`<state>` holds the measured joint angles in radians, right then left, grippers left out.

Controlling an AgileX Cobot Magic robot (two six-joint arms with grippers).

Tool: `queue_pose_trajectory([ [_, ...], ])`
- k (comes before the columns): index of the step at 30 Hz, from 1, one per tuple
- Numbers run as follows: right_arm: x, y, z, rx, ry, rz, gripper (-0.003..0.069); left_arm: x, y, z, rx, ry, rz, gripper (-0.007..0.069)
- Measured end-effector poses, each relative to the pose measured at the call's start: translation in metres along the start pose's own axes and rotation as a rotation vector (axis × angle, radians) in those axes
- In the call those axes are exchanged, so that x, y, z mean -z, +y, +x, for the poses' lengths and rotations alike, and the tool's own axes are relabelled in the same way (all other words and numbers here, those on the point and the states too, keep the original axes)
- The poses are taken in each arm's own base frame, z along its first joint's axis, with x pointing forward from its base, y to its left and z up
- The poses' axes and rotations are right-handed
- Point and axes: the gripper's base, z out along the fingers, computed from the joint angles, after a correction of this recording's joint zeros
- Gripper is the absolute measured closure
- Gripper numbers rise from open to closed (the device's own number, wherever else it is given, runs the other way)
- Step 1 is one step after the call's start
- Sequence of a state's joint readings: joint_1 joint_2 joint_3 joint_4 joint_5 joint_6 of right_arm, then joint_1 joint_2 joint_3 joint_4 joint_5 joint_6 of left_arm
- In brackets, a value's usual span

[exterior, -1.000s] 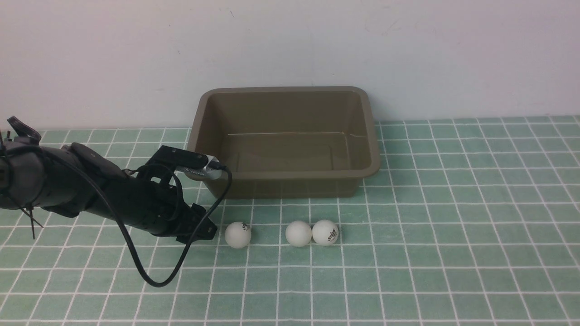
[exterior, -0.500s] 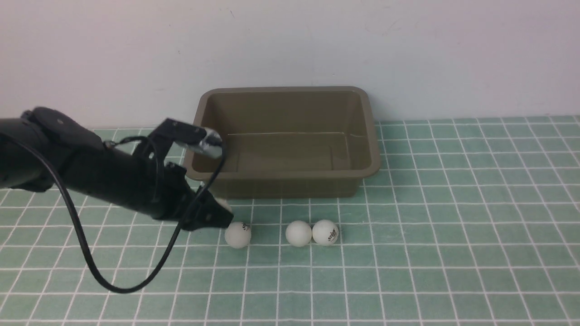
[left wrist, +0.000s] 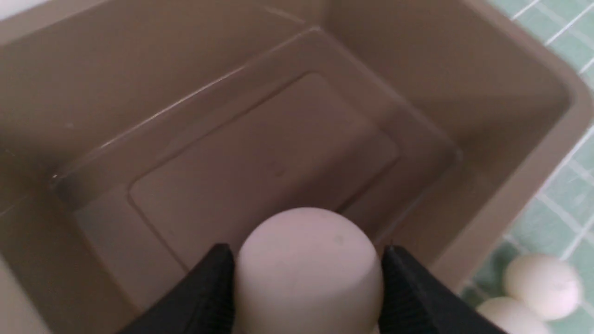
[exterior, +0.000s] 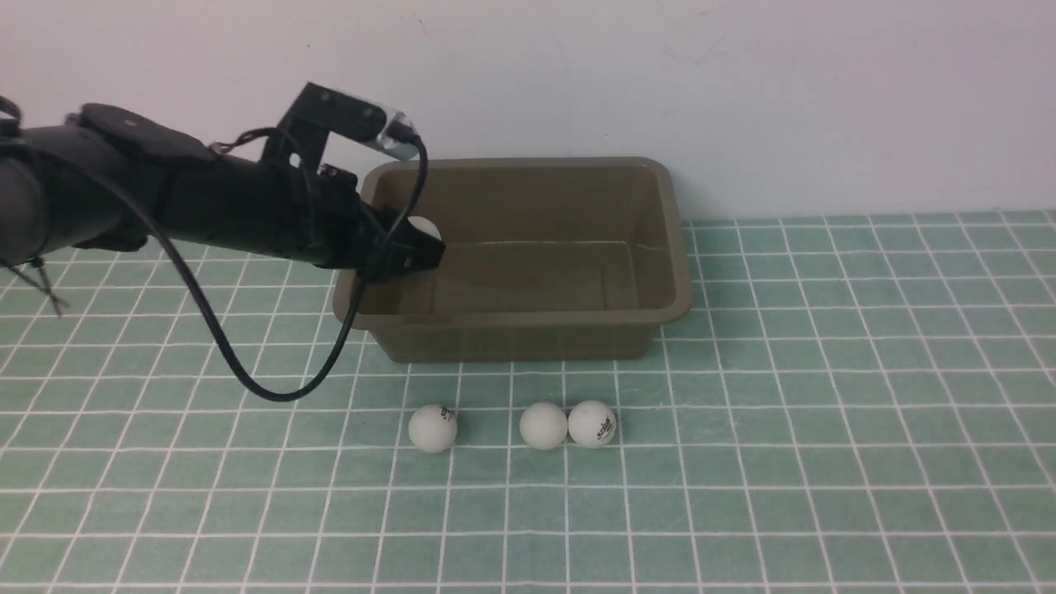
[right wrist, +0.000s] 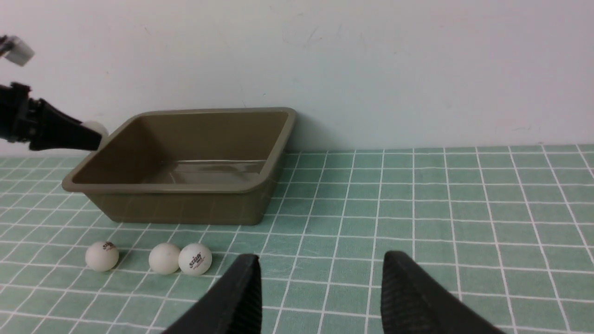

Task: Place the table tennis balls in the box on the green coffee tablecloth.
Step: 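Drop the ball into the bin, then reach for and grasp a ping pong ball on the table beside the basket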

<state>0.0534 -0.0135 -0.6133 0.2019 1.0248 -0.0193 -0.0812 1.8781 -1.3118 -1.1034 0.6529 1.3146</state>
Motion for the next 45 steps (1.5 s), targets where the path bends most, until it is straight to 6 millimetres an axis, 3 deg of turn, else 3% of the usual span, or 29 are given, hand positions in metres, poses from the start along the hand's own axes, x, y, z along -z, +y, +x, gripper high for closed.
queue_pose_trajectory([
  [4,0.000,0.000,0.002,0.000,0.024,0.000,0.0332,-0.022,0.012,0.010,-0.023,0.084,0.029,0.0272],
  [10,0.000,0.000,0.004,-0.002,0.049,-0.004,0.0332,-0.025,0.011,0.008,-0.011,0.134,0.087,0.0260],
  [15,0.000,0.000,0.005,-0.002,0.050,-0.004,0.0332,0.000,-0.005,-0.018,0.023,0.117,0.166,0.0241],
  [20,0.000,0.000,0.005,-0.002,0.053,-0.004,0.0332,0.030,-0.015,-0.046,-0.040,0.054,0.122,0.0308],
  [23,0.000,0.000,0.005,-0.001,0.053,-0.003,0.0332,0.035,-0.015,-0.052,-0.036,0.039,0.106,0.0333],
  [29,0.000,-0.001,0.005,0.011,0.054,0.014,0.0332,0.053,-0.032,-0.044,0.041,0.206,0.201,0.0336],
  [34,0.000,-0.004,0.005,0.030,0.054,0.041,0.0332,0.076,-0.035,-0.035,0.101,0.387,0.101,0.0344],
  [41,0.000,-0.006,0.005,0.046,0.057,0.064,0.0332,0.097,-0.045,-0.031,0.185,0.415,0.024,0.0410],
  [45,-0.001,-0.007,0.007,0.049,0.064,0.070,0.0332,0.106,-0.057,-0.013,0.227,0.443,0.038,0.0428],
])
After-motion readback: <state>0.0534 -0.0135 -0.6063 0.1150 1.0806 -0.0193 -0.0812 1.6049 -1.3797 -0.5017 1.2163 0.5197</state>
